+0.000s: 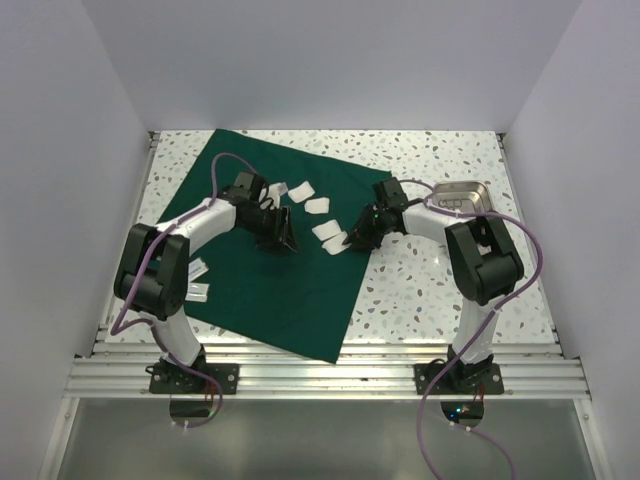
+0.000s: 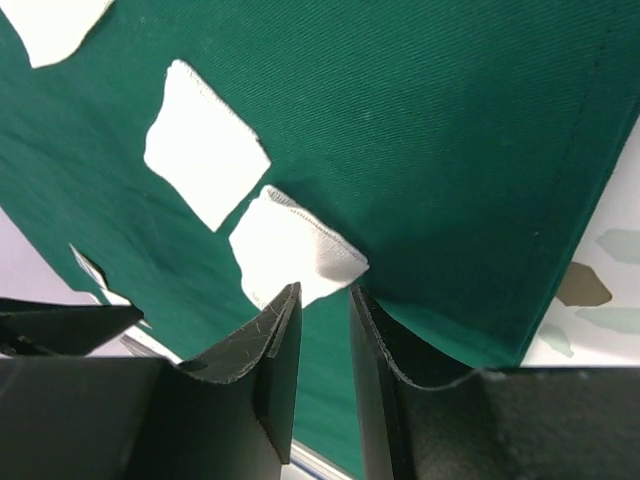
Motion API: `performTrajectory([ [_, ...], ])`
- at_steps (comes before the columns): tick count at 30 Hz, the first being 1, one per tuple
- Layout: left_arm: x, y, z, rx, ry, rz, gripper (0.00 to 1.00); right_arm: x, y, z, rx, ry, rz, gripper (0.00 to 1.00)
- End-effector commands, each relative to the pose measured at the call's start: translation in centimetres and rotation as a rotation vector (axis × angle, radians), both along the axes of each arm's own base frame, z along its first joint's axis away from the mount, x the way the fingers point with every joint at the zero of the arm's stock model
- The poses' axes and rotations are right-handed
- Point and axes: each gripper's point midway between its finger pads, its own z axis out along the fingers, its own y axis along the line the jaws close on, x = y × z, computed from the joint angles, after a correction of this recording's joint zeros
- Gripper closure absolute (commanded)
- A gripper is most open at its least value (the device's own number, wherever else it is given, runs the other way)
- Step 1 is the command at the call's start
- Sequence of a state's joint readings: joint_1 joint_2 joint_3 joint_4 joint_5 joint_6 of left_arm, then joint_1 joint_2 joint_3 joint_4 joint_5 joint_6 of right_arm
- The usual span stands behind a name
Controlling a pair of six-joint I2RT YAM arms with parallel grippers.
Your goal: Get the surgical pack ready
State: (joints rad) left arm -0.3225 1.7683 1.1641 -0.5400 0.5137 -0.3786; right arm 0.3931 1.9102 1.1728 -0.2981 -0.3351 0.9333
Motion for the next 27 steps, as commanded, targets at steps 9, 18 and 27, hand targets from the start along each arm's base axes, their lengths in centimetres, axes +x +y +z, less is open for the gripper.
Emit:
performTrajectory([
  [9, 1.1, -0.5, 1.8, -0.043, -0.055, -0.003, 0.46, 1.1, 0.2, 0.5, 0.052, -0.035, -0.05, 0.69],
  [18, 1.1, -0.4, 1.3, -0.037, -0.045, -0.009, 0.46, 0.1, -0.3, 0.3, 0.038, -0.009, -0.047, 0.66],
  [27, 1.2, -0.3, 1.4, -0.023, -0.049, -0.021, 0.46, 1.3, 0.5, -0.3, 0.067, -0.013, -0.056, 0.65],
])
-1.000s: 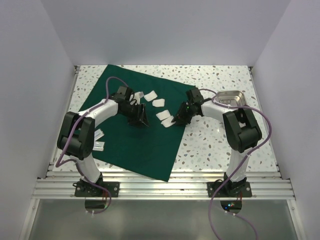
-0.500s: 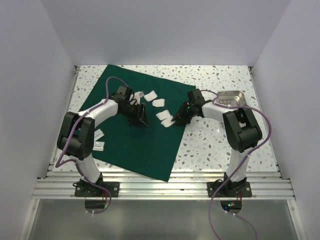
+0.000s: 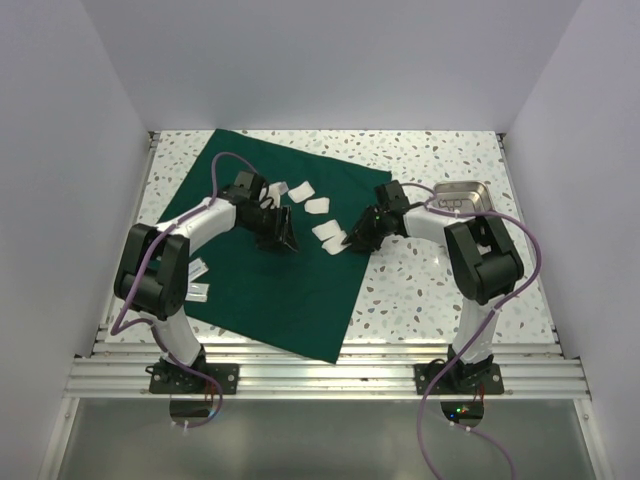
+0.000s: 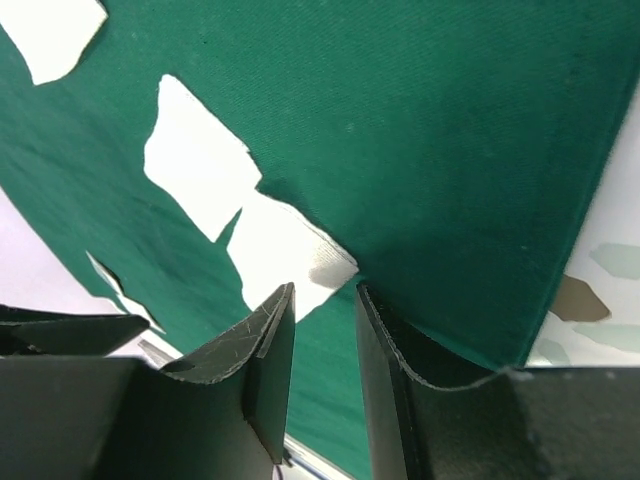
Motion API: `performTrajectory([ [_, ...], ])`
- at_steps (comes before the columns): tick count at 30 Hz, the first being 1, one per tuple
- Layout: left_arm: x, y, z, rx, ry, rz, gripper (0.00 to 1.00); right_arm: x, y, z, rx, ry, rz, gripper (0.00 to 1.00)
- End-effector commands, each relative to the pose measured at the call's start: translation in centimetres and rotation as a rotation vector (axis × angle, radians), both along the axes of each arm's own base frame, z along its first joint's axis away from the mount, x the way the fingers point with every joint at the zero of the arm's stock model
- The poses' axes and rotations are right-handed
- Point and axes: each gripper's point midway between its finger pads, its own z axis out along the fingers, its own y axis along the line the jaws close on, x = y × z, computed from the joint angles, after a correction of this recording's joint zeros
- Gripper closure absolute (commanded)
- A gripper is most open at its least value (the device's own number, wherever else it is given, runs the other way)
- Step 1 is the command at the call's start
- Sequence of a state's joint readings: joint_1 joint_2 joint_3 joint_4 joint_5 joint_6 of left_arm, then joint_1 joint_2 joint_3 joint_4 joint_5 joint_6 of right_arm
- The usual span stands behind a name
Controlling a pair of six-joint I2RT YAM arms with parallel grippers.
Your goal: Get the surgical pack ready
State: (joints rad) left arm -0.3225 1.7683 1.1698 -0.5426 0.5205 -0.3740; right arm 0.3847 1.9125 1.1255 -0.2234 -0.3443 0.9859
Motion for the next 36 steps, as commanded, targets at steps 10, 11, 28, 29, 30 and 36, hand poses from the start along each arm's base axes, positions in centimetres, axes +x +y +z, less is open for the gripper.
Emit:
performTrajectory([
  [10, 1.2, -0.1, 1.1, -0.013, -0.041, -0.016, 0.46, 1.5, 0.7, -0.4, 0.03, 0.0, -0.02, 0.79],
  [11, 1.2, -0.1, 1.1, -0.013, -0.041, -0.016, 0.46, 1.5, 0.6, -0.2, 0.031, -0.005, -0.018, 0.81],
  [28, 0.9, -0.4, 1.1, -0.042, -0.056, -0.012, 0.46, 2.1, 2.8, 9.9, 0.205, -0.107, 0.016, 1.0],
  [29, 0.9, -0.4, 1.1, -0.042, -0.057, -0.012, 0.46, 2.5, 3.1, 10.3, 0.226, -0.108, 0.002, 1.0],
  [30, 0.8, -0.4, 1.1, -0.042, -0.056, -0.012, 0.46, 3.4, 3.5, 11.2, 0.243, -0.131, -0.003, 1.0],
  [36, 0.6, -0.3, 1.1, -0.041, -0.051, -0.015, 0.46, 7.4, 6.1, 11.6, 0.349, -0.145, -0.058, 1.0],
])
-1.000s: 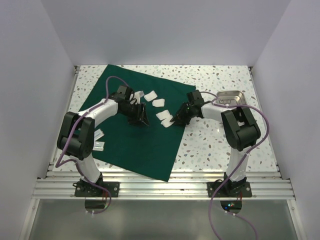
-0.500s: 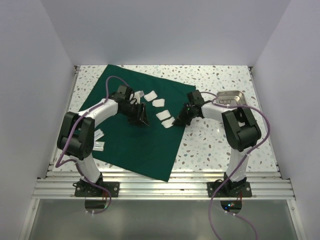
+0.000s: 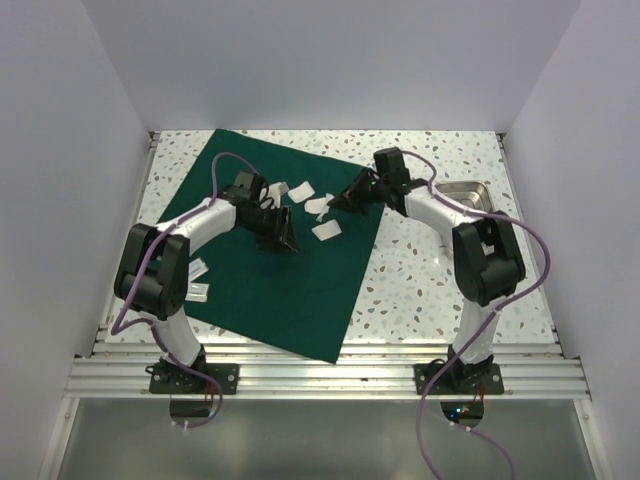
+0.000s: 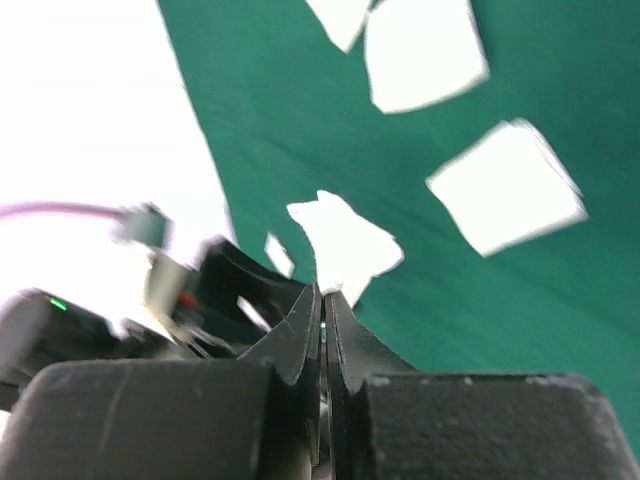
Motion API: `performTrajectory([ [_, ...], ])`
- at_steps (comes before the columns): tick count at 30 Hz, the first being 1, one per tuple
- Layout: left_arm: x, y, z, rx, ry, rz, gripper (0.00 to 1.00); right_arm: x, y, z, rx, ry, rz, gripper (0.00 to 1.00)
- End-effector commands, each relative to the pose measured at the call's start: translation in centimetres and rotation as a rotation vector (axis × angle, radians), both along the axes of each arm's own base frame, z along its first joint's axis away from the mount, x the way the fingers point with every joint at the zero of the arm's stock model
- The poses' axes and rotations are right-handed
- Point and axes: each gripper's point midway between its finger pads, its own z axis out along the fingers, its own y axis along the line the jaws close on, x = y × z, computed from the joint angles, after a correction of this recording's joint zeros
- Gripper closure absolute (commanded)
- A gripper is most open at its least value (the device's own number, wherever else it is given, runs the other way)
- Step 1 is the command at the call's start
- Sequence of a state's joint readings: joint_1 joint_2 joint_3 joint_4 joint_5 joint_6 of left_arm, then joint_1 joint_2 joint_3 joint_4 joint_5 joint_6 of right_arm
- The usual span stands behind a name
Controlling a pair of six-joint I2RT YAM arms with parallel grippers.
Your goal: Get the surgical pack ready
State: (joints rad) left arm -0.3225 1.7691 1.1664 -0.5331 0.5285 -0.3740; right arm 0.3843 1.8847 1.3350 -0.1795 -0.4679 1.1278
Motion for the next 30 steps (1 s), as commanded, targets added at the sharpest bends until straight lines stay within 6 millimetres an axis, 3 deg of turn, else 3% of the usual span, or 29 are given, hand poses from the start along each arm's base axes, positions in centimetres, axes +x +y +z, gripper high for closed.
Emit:
performTrajectory([
  [1, 0.7, -0.2, 1.1, -0.029, -0.049, -0.01, 0.46, 2.8, 2.1, 1.1, 0.117, -0.013, -0.032, 1.0],
  [7, 0.4, 0.0, 1.0, -0.024, -0.046, -0.006, 0.46, 4.2, 2.7, -1.4, 0.166, 0.031, -0.092, 1.0],
  [10, 0.3, 0.1, 0.9, -0.024, -0.043, -0.007, 0.46, 3.0, 2.2, -4.7, 0.14, 0.08, -0.097, 1.0],
  [14, 0.2, 0.1, 0.7, -0.023, -0.04, -0.007, 0.46, 1.5, 1.6, -6.8, 0.104, 0.118, -0.088, 1.0],
  [30, 0.1, 0.2, 0.5, -0.027, -0.037, -0.009, 0.46, -0.8, -0.9, -8.7, -0.035, 0.164, -0.063, 1.0],
])
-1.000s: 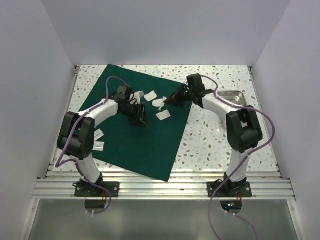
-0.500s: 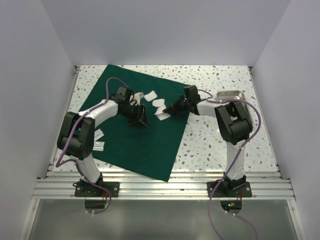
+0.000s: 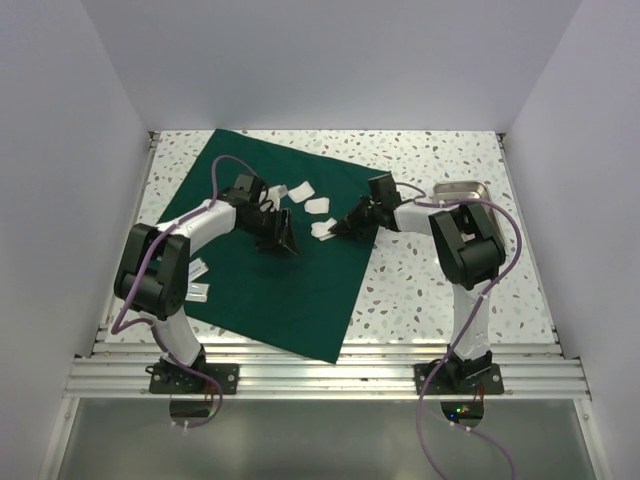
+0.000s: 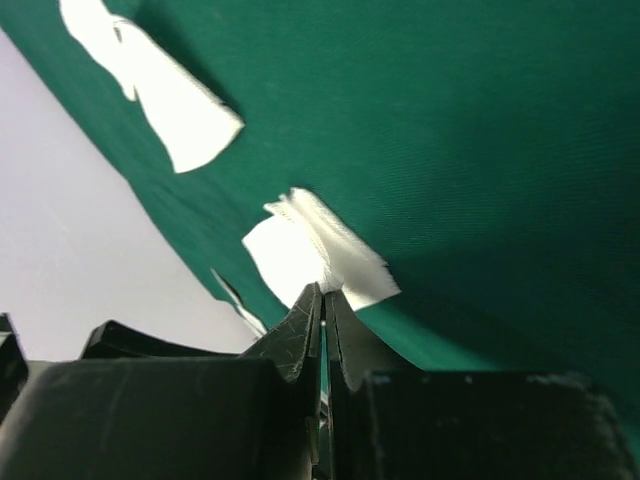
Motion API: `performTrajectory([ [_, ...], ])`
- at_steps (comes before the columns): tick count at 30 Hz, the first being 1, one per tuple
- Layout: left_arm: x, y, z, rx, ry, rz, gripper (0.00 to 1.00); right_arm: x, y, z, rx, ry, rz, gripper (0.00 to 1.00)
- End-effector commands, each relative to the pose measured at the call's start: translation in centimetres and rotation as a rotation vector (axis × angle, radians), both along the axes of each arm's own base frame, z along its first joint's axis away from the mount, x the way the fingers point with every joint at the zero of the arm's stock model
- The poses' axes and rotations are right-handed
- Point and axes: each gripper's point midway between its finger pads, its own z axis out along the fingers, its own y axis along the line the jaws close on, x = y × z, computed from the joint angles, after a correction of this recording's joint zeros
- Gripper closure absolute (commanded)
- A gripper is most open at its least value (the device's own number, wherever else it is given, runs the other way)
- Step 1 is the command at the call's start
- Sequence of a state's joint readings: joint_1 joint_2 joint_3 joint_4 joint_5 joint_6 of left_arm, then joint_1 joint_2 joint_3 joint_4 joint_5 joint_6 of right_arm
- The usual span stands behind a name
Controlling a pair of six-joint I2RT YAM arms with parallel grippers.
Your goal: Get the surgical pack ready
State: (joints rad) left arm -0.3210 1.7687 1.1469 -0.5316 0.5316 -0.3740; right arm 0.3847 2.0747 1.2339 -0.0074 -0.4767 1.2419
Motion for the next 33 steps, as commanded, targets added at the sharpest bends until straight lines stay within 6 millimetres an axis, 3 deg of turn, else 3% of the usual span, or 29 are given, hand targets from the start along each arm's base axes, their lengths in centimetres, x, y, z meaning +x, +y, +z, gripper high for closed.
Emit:
performTrajectory([
  [1, 0.7, 0.0, 1.1, -0.031, -0.056, -0.009, 0.46, -0.6, -1.4, 0.8, -0.052, -0.022, 0.012, 1.0],
  [8, 0.6, -0.1, 1.0, -0.036, -0.05, -0.007, 0.46, -0.4, -1.8, 0.4, -0.071, -0.032, 0.01, 1.0],
  [16, 0.6, 0.0, 1.0, -0.034, -0.049, -0.008, 0.46, 0.6, -1.3, 1.1, -0.059, -0.064, 0.021, 1.0],
  [19, 0.6, 0.0, 1.0, -0.036, -0.046, -0.01, 0.46, 0.7, -1.3, 1.7, -0.059, -0.075, 0.027, 0.9],
  [20, 0.7, 0.0, 1.0, -0.035, -0.049, -0.01, 0.46, 0.4, -1.5, 1.7, -0.071, -0.066, 0.033, 0.79],
  [23, 0.7, 0.0, 1.0, -0.036, -0.049, -0.011, 0.46, -0.2, -1.9, 2.2, -0.095, -0.068, 0.045, 0.63],
  [29, 0.6, -0.1, 0.8, -0.039, -0.045, -0.013, 0.46, -1.1, -2.5, 1.5, -0.126, -0.057, 0.064, 0.59],
  [33, 0.4, -0.1, 0.8, -0.04, -0.041, -0.013, 0.46, -0.4, -2.4, 0.7, -0.132, -0.066, 0.063, 0.6],
])
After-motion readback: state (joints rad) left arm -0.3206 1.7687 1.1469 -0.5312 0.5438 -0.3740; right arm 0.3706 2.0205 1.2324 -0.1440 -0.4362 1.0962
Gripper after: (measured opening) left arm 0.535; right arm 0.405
